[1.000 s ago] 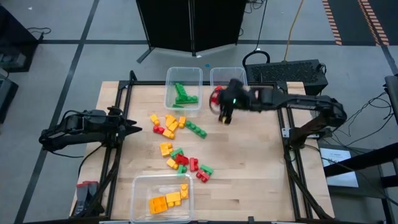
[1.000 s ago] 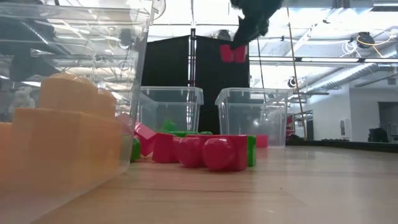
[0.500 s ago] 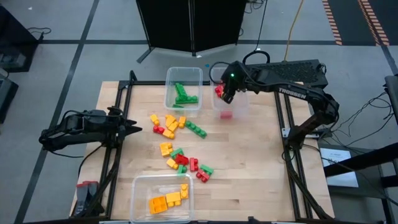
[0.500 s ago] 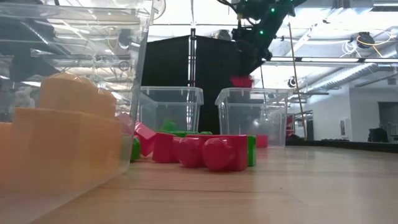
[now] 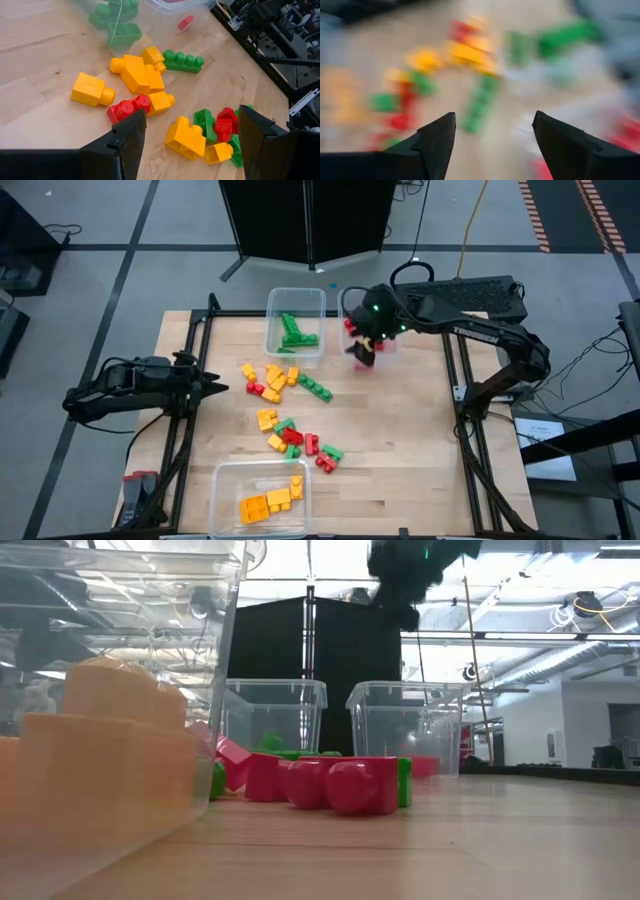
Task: Sort blocks
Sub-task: Put the green game piece into the top left transparent bin
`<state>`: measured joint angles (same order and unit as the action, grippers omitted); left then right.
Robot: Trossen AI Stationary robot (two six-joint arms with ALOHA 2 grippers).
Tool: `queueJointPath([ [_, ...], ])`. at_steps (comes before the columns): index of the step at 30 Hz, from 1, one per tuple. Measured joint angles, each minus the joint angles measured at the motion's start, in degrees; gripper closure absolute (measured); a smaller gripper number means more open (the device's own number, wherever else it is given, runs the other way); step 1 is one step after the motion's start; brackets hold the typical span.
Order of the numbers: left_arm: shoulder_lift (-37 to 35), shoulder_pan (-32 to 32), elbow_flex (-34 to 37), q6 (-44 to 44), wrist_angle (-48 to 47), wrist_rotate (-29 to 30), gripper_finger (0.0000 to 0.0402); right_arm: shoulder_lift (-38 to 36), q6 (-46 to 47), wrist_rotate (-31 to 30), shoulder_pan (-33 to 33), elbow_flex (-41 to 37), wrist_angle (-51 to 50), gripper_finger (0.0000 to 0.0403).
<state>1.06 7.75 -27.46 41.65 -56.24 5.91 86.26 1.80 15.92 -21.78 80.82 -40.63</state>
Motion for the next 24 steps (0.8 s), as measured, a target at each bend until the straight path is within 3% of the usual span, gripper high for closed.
queueJointPath([
  [2,0.00,0.00,0.02,-0.02,0.02,0.00,0.0191,-0.85,3.43,5.21,4.23,0.04,2.91,0.0148],
  [4,0.00,0.00,0.02,-0.02,0.02,0.00,0.0191,-0.89,5.50,6.10,9.78,0.13,4.92,0.0151],
  [11,0.00,0.00,0.02,-0.04,0.02,-0.02,0.0191,4.55,9.57,-13.60,26.84,0.00,3.23,0.0151],
  [15,0.00,0.00,0.02,-0.13,0.02,-0.02,0.0191,9.02,14.59,-18.91,31.46,0.00,4.37,0.0151],
  [24,0.00,-0.01,0.02,-0.53,0.02,-0.48,0.0191,19.46,23.62,-17.33,36.80,0.00,5.25,0.0151],
])
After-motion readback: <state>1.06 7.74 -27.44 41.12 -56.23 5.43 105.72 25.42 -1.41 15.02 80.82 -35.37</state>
